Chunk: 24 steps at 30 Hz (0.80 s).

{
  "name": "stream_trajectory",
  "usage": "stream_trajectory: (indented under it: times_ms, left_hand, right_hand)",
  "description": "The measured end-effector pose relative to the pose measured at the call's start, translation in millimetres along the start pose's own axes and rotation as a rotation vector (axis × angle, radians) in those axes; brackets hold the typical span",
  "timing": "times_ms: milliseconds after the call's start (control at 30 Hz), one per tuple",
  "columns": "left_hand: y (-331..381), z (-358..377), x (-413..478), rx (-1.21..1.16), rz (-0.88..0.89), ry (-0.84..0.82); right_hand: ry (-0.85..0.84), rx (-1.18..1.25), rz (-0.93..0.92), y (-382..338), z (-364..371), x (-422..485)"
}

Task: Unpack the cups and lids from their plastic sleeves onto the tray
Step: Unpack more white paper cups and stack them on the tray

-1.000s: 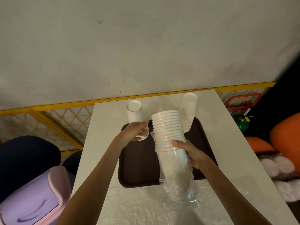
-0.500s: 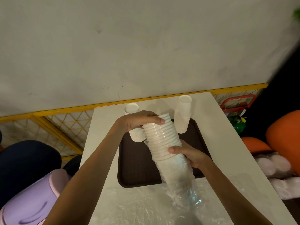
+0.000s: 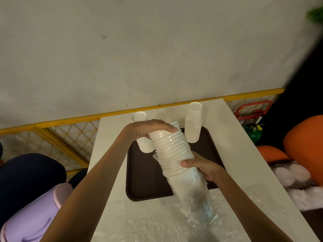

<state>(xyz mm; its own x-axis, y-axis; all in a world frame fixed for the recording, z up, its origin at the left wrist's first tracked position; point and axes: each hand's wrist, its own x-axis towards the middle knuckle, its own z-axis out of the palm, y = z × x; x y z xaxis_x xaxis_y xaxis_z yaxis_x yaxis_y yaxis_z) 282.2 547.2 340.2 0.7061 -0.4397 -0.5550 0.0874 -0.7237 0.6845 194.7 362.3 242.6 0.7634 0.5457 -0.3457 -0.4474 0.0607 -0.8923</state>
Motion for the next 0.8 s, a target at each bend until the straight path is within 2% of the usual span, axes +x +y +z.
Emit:
stream_trajectory:
  times_ms: [200, 367, 467, 600, 800]
  left_hand:
    - [5.0, -5.0, 1.9, -0.077, 0.024, 0.096]
    - [1.0, -24.3, 2.7, -0.202, 0.064, 0.300]
    - [-10.1, -34.7, 2.4, -0.378, 0.073, 0.407]
    - [-29.9, -33.4, -2.9, -0.514, 0.091, 0.347]
    - [-51.5, -18.7, -5.7, -0.490, 0.066, 0.121]
  right_hand:
    - [0.027, -0.021, 0.022, 2.7, -5.9, -5.7]
    - [0.059, 0.007, 0.027, 9.6, -11.9, -11.2]
    - [0.120, 0.089, 0.000, 10.2, -14.8, -13.4]
    - [0.234, 0.253, -0.020, 7.2, -19.7, -14.4]
    - [0.314, 0.312, -0.059, 1.5, -25.8, -11.4]
